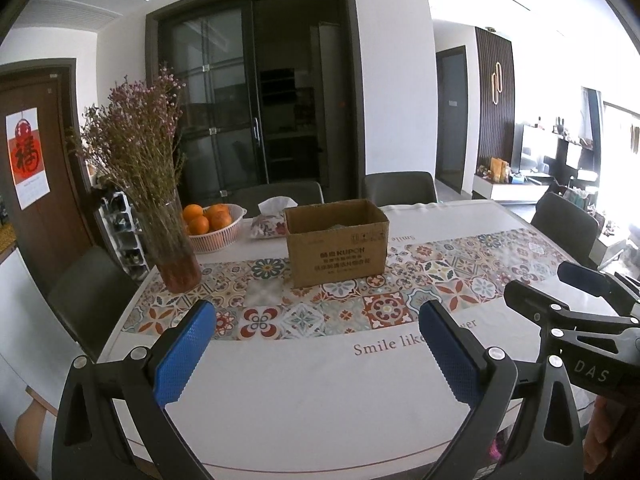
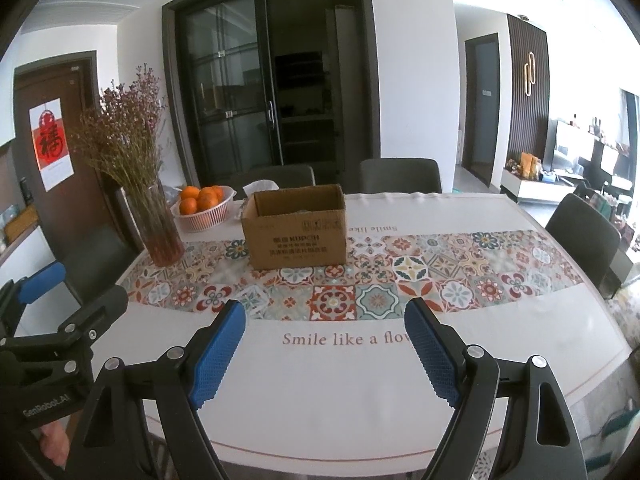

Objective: Organize soft objects

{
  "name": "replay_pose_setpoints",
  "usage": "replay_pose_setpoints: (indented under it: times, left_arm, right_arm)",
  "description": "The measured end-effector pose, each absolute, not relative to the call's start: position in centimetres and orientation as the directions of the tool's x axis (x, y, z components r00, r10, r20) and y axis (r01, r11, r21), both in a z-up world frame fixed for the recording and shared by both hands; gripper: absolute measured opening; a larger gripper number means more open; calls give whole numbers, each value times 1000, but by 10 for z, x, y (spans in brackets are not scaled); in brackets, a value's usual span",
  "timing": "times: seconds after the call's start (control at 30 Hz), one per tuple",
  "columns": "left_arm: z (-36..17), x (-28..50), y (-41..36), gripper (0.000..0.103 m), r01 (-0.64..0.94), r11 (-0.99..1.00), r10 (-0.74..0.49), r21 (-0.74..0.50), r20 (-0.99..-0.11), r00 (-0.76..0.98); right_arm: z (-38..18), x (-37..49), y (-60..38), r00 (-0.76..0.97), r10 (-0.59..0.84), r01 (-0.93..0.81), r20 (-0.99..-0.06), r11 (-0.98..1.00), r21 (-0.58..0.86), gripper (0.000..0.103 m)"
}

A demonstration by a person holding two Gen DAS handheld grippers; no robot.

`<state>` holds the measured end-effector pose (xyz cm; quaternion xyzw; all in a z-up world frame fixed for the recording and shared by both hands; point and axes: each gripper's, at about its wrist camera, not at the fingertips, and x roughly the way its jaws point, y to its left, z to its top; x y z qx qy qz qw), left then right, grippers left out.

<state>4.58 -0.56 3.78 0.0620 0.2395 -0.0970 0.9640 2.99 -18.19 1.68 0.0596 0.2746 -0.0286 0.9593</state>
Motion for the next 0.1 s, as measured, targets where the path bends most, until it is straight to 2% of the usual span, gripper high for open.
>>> replay_pose_setpoints:
  times: [0.1]
  left_arm:
    - [37, 47, -5, 103, 215, 974, -156, 72, -475, 866]
  right_arm:
    - [16, 31, -183, 847, -21, 88, -532, 991, 101, 83]
